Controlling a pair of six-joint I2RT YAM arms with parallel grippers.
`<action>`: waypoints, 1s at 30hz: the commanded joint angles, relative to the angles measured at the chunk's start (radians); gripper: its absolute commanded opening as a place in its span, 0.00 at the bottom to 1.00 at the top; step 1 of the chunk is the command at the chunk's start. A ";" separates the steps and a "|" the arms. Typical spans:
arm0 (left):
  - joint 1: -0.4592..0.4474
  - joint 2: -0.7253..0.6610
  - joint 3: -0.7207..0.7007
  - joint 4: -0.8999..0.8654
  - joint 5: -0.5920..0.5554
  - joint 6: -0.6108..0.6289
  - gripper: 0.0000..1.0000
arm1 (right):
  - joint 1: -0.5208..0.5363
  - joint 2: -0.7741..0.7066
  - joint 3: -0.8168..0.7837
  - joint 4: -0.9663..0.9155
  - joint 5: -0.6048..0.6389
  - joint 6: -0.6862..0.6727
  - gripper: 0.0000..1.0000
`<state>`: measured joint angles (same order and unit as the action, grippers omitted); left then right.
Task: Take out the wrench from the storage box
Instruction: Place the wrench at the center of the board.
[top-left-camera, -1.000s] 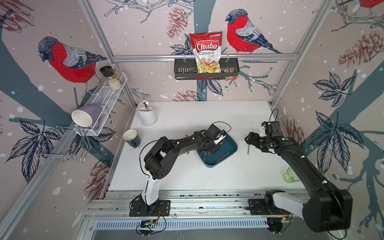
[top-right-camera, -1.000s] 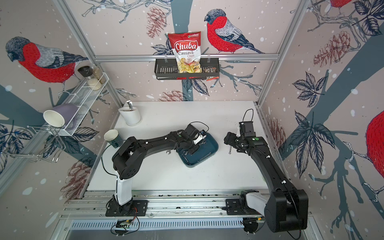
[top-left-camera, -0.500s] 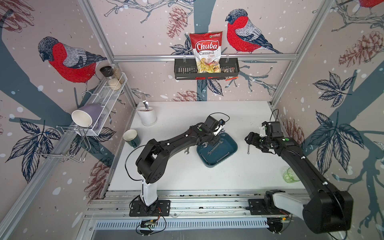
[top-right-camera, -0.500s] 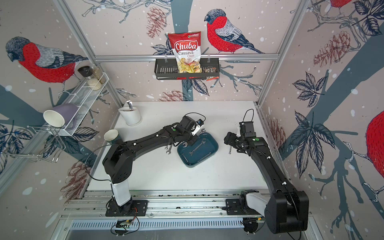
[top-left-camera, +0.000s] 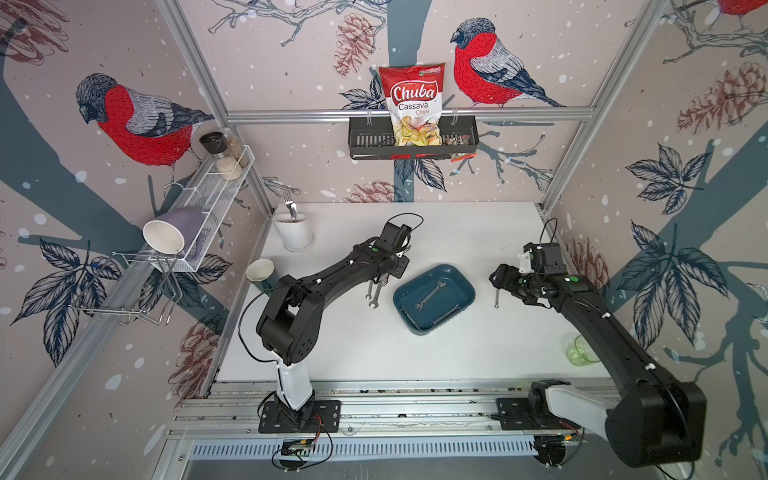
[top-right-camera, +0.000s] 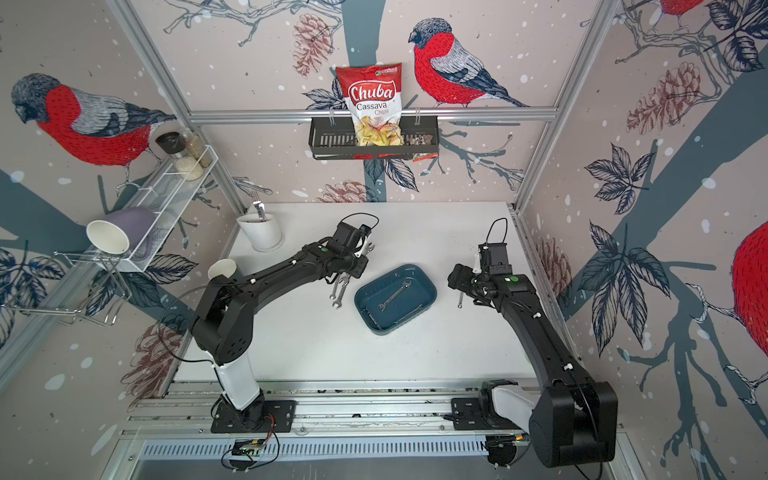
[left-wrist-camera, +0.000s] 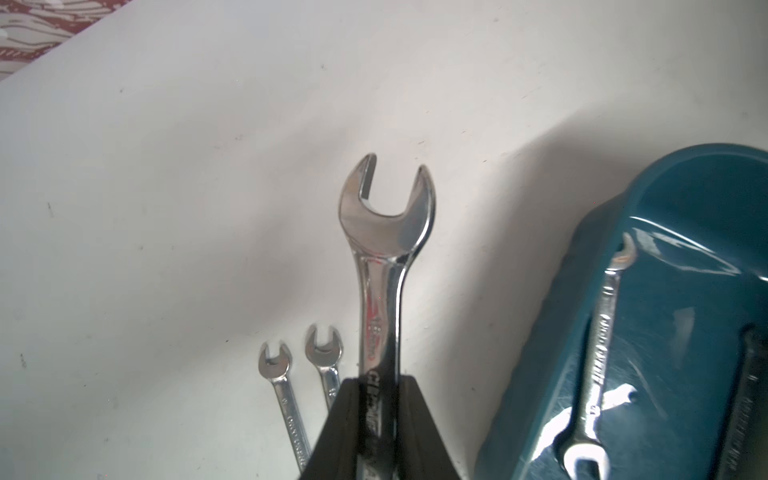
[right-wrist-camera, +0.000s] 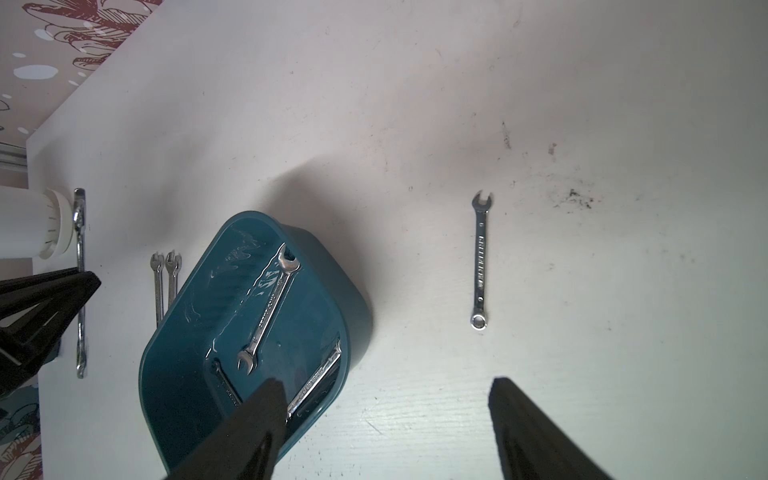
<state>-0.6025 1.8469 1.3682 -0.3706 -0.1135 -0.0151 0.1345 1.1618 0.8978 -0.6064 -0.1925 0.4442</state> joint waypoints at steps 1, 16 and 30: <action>0.009 0.028 -0.015 0.045 -0.035 -0.048 0.13 | -0.001 -0.002 0.003 0.008 -0.010 0.002 0.82; 0.010 0.184 -0.011 0.122 -0.003 -0.106 0.12 | -0.001 0.002 0.014 -0.002 -0.011 -0.002 0.82; 0.010 0.196 -0.031 0.142 0.040 -0.149 0.25 | 0.094 0.020 0.065 -0.004 -0.049 0.091 0.82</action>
<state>-0.5941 2.0445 1.3426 -0.2558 -0.0963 -0.1406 0.1909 1.1717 0.9424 -0.6094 -0.2176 0.4778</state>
